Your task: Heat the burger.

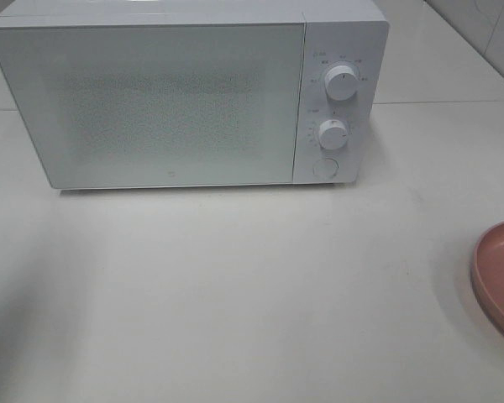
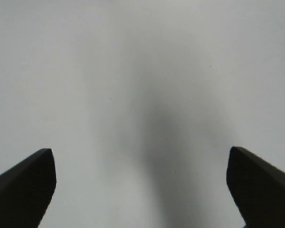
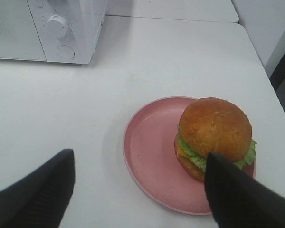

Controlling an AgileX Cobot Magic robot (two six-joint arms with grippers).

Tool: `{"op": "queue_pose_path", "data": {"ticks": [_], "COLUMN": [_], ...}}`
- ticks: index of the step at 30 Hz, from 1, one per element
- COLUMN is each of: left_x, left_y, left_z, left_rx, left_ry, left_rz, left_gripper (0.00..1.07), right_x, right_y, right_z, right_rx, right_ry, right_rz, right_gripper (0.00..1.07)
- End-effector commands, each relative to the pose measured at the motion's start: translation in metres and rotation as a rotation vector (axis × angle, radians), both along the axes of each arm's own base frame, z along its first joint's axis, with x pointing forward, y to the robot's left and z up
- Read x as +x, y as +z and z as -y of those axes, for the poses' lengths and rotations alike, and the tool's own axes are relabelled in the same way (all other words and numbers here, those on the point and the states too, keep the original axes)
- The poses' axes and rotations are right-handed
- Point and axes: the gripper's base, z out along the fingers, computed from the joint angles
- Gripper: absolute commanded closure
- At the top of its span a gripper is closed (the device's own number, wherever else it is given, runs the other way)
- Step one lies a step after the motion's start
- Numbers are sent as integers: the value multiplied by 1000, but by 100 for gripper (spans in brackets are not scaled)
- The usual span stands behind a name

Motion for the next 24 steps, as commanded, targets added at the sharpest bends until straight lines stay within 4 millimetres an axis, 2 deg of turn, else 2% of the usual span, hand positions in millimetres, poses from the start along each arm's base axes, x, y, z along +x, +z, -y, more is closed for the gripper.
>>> {"op": "queue_pose_path", "data": {"ticks": [1, 2, 3, 4, 5, 6, 7, 8, 10, 12, 14, 15, 16, 18, 20, 24], "left_x": [-25, -42, -42, -60, -60, -68, -85, -85, -92, -124, -131, -145, -145, -163, -168, -177], "left_y": [10, 14, 14, 15, 15, 14, 11, 11, 17, 32, 33, 36, 36, 30, 26, 25], "left_z": [-7, -9, -9, -12, -12, -13, -16, -16, -17, -22, -23, -24, -24, -26, -27, -27], "left_rx": [10, 3, 3, -5, -5, -9, -20, -20, -32, -73, -81, -95, -95, -106, -100, -109], "left_ry": [28, 28, 28, 27, 27, 27, 27, 27, 28, 28, 27, 27, 27, 23, 21, -1], "left_rz": [-5, 37, 37, 89, 89, 113, 170, 170, 228, 424, 455, 503, 503, 480, 459, 528], "left_gripper": [18, 18, 18, 18, 18, 18, 18, 18, 18, 18, 18, 18, 18, 18, 18, 18], "right_x": [-3, -3, -3, -3, -3, -3, -3, -3, -3, -3, -3, -3, -3, -3, -3, -3], "right_y": [0, 0, 0, 0, 0, 0, 0, 0, 0, 0, 0, 0, 0, 0, 0, 0], "right_z": [0, 0, 0, 0, 0, 0, 0, 0, 0, 0, 0, 0, 0, 0, 0, 0], "right_rx": [4, 4, 4, 4, 4, 4, 4, 4, 4, 4, 4, 4, 4, 4, 4, 4], "right_ry": [0, 0, 0, 0, 0, 0, 0, 0, 0, 0, 0, 0, 0, 0, 0, 0], "right_rz": [34, 34, 34, 34, 34, 34, 34, 34, 34, 34, 34, 34, 34, 34, 34, 34], "right_gripper": [34, 34, 34, 34, 34, 34, 34, 34, 34, 34, 34, 34, 34, 34, 34, 34]}}
